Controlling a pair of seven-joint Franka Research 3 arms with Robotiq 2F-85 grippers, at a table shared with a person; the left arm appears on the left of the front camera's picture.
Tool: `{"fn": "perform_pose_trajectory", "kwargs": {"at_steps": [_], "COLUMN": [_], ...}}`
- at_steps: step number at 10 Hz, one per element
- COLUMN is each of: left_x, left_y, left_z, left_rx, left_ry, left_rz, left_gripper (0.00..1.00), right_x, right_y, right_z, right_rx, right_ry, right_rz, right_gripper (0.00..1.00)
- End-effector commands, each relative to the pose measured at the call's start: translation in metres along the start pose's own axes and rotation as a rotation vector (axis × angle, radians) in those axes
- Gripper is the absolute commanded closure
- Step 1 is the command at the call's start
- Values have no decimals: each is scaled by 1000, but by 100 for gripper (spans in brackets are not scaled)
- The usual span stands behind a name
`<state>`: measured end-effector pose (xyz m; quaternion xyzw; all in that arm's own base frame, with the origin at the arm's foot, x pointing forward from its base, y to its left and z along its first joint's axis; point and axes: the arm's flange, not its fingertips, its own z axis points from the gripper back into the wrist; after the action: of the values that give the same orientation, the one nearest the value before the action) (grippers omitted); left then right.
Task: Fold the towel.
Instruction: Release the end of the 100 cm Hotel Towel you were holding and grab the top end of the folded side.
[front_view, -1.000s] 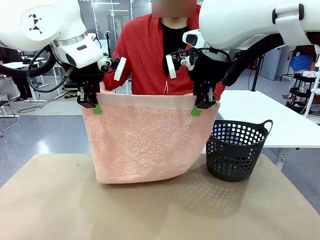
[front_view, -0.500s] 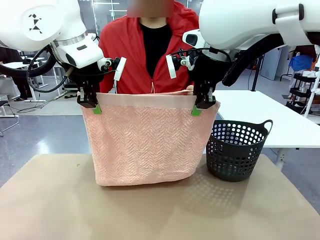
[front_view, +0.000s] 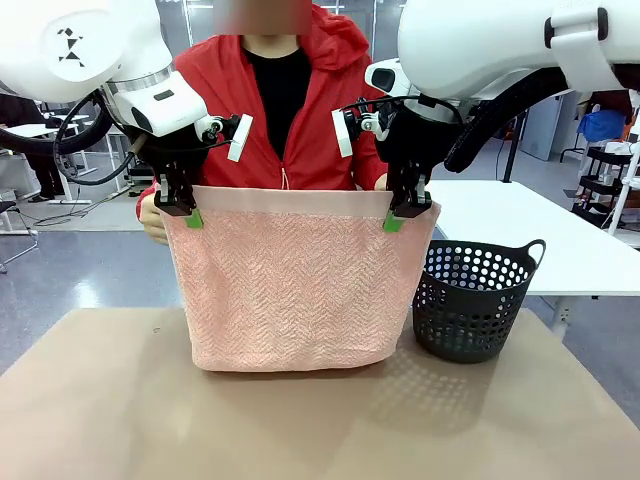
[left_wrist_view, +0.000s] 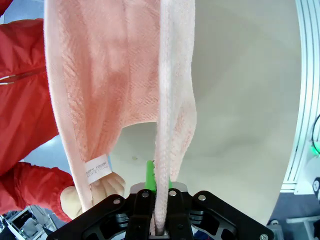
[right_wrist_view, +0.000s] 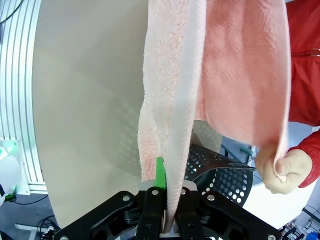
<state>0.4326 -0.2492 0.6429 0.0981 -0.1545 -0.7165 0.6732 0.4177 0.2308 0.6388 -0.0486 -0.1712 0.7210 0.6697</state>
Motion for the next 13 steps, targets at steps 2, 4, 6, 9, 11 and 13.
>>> {"fn": "perform_pose_trajectory", "kwargs": {"at_steps": [2, 4, 6, 9, 11, 13], "left_x": [0, 0, 0, 0, 0, 0], "left_y": [1, 1, 1, 1, 1, 1], "left_z": [2, 2, 2, 2, 2, 2], "left_rx": [-3, -3, -3, -3, -3, -3], "left_ry": [3, 3, 3, 3, 3, 3], "left_rz": [1, 1, 1, 1, 1, 1], "left_gripper": [100, 100, 100, 100, 100, 100], "right_x": [-1, -1, -1, -1, -1, -1], "right_y": [-1, -1, -1, -1, -1, -1], "right_z": [2, 2, 2, 2, 2, 2], "right_rx": [-7, -7, -7, -7, -7, -7], "right_ry": [2, 2, 2, 2, 2, 2], "right_rz": [0, 0, 0, 0, 0, 0], "right_gripper": [100, 100, 100, 100, 100, 100]}}
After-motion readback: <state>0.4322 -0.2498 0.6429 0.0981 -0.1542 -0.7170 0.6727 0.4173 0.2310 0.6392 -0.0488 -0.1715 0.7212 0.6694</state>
